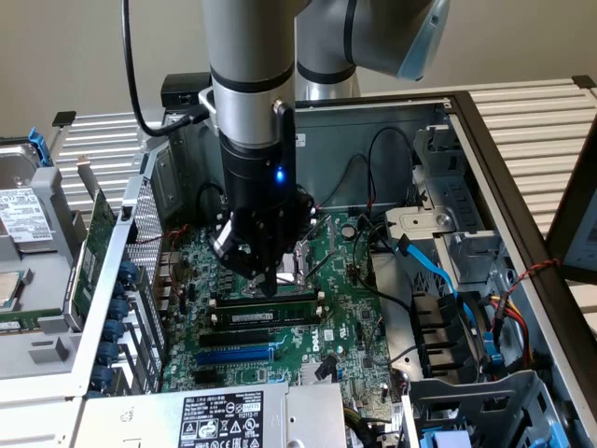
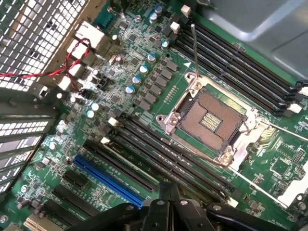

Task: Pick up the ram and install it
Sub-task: 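Press down the ram until it locks into place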

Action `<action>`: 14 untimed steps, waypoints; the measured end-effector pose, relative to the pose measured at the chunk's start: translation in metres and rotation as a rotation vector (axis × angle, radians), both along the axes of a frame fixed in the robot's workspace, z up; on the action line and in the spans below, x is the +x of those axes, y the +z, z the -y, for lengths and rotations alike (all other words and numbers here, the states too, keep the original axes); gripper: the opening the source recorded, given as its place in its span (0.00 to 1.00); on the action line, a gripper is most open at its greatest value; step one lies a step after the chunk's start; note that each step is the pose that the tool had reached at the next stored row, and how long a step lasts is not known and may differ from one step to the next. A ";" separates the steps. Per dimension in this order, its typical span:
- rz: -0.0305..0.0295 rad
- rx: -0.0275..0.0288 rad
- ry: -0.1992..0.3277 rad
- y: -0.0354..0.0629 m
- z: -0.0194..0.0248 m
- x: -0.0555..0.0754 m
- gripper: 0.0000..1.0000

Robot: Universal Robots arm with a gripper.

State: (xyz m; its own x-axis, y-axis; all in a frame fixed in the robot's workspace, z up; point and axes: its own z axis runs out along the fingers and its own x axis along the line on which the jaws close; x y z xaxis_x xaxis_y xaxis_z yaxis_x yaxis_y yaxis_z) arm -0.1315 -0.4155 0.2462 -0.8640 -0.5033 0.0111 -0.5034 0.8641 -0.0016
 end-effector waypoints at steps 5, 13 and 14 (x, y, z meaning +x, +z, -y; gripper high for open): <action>0.0003 0.0000 -0.074 -0.0019 0.0000 0.000 0.11; 0.0011 -0.0028 -0.179 -0.0029 0.0000 0.000 0.11; 0.0018 -0.0047 -0.189 -0.0030 0.0000 0.000 0.11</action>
